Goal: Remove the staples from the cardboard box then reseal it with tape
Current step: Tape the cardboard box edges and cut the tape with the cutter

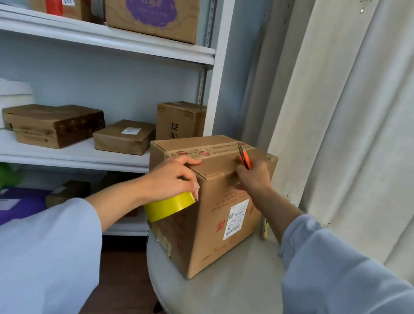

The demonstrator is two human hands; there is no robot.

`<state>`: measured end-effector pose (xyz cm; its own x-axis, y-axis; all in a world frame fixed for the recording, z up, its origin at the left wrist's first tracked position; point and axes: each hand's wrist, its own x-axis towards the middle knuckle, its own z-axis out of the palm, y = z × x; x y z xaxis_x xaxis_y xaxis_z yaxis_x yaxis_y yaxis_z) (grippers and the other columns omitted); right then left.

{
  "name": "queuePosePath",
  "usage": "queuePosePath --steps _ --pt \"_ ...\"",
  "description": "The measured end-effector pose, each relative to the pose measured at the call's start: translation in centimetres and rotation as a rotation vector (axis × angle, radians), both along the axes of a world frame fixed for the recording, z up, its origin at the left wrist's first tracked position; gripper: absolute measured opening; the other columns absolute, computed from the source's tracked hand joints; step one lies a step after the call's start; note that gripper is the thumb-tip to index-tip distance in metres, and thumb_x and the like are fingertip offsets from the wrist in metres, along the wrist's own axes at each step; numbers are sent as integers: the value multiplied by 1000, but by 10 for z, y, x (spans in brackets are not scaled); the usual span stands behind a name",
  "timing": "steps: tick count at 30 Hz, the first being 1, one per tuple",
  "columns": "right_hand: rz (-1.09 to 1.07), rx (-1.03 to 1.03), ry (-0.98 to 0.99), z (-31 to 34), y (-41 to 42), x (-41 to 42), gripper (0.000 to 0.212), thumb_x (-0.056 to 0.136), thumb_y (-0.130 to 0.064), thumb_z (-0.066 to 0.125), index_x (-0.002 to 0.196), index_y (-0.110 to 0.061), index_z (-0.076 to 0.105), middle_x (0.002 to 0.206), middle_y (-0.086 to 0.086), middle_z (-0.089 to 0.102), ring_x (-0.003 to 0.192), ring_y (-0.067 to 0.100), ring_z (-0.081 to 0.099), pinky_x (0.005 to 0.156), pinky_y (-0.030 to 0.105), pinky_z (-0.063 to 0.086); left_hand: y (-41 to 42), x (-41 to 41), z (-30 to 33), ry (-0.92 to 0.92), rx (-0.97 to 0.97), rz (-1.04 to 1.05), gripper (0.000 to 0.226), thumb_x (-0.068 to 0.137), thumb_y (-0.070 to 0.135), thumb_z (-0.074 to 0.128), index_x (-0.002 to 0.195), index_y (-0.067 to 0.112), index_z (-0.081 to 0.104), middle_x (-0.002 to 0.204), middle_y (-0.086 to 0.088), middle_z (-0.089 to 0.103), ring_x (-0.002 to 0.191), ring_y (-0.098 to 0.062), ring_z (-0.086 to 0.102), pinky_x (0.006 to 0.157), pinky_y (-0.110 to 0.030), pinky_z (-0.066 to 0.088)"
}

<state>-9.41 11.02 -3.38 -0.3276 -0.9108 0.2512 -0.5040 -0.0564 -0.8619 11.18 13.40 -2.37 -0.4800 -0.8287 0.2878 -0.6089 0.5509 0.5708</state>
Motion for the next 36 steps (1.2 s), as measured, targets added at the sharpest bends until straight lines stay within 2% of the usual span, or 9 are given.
queuePosePath --steps 4,8,11,15,18,21,24,30,36 --pt "-18 9 -86 5 -6 -17 26 94 -11 52 120 -10 58 100 11 61 75 18 58 80 46 58 14 -19 1 -11 39 -35 24 84 21 67 68 38 71 142 11 34 135 -12 17 113 -31 10" --pt "-169 -81 -80 -5 2 -22 24 89 -26 55 109 -17 64 99 5 66 91 30 64 79 50 57 21 -40 -1 -27 60 -49 22 85 24 67 68 37 71 144 8 29 137 -12 11 109 -28 8" --pt "-182 -184 -92 -4 18 -29 21 90 -17 55 104 -20 70 91 -1 66 85 24 65 76 45 58 25 -57 -5 63 73 -23 11 86 24 67 80 28 76 146 8 28 139 -13 11 109 -28 8" --pt "-12 -196 -134 10 45 -38 15 92 -15 58 98 -10 71 73 3 68 65 14 63 50 24 51 30 -68 -6 208 107 -18 17 86 25 67 75 36 73 144 10 32 139 -12 17 116 -41 11" --pt "164 -91 -148 18 62 -39 24 89 -28 65 98 -7 70 81 3 73 52 0 60 47 18 47 32 -70 -7 252 50 28 16 86 24 66 76 34 74 143 9 32 137 -12 19 115 -36 13" --pt "248 -28 -119 23 73 -38 33 82 -38 71 93 -7 72 73 1 68 47 -2 53 52 22 47 35 -70 -8 245 -30 89 13 86 27 66 78 32 75 129 8 36 127 -11 24 109 -30 18" --pt "308 20 -54 25 81 -34 35 73 -41 77 79 -7 68 70 13 55 63 15 57 56 27 49 41 -66 -5 284 25 74 12 88 27 65 81 29 74 111 4 36 112 -8 31 101 -24 25" --pt "362 58 55 30 89 -23 14 75 -25 79 80 -13 73 52 -8 52 45 2 50 44 17 44 52 -63 2 475 278 23 15 93 17 56 90 15 71 98 2 61 97 -11 52 79 -19 39" --pt "267 40 129 35 92 -19 21 78 -22 77 89 -5 73 66 3 56 55 9 51 43 16 43 50 -57 5 433 487 5 12 85 37 64 93 32 71 124 2 61 121 -20 50 109 -46 32"
